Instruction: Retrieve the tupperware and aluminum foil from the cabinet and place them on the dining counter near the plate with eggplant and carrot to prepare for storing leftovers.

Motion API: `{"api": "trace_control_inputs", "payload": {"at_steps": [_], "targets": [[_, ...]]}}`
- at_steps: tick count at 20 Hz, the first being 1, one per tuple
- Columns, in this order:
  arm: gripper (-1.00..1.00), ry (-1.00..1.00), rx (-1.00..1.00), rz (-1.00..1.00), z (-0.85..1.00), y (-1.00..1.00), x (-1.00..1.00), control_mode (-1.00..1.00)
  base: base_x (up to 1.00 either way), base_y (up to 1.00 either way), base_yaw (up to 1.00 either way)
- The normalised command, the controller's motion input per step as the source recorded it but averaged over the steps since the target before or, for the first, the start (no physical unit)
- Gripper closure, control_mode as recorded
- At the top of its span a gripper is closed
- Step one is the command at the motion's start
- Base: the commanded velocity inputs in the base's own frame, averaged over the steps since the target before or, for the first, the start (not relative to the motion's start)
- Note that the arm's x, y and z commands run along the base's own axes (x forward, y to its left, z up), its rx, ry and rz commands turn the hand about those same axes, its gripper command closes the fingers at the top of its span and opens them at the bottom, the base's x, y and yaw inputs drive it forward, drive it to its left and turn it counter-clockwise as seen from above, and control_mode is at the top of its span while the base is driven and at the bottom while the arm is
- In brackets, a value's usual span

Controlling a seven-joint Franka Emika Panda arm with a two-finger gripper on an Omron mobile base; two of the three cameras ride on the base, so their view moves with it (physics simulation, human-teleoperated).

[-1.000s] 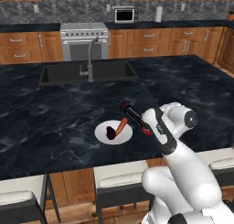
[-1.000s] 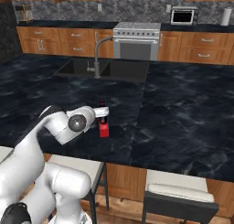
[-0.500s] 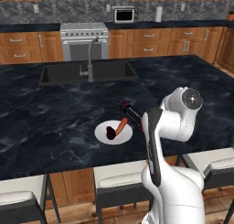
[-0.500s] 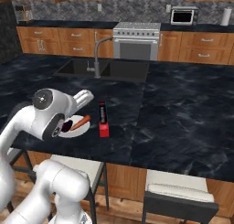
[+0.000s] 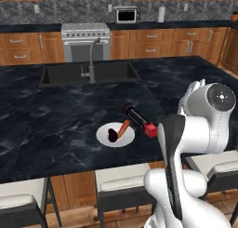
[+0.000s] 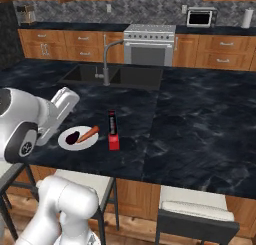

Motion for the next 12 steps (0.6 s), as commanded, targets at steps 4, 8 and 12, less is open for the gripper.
{"api": "trace_control_inputs", "payload": {"at_steps": [4,8,12], "targets": [[-1.0,-0.01,-0.03,0.18,0.04,-0.01,-1.0,-1.0,0.0,0.0,0.0],[-1.0,0.0,0.0,0.0,0.0,0.0,0.0,1.0,-1.0,0.39,0.33],[-1.0,0.0,0.0,0.0,0.0,0.0,0.0,1.0,-0.99,0.96,0.53]]}}
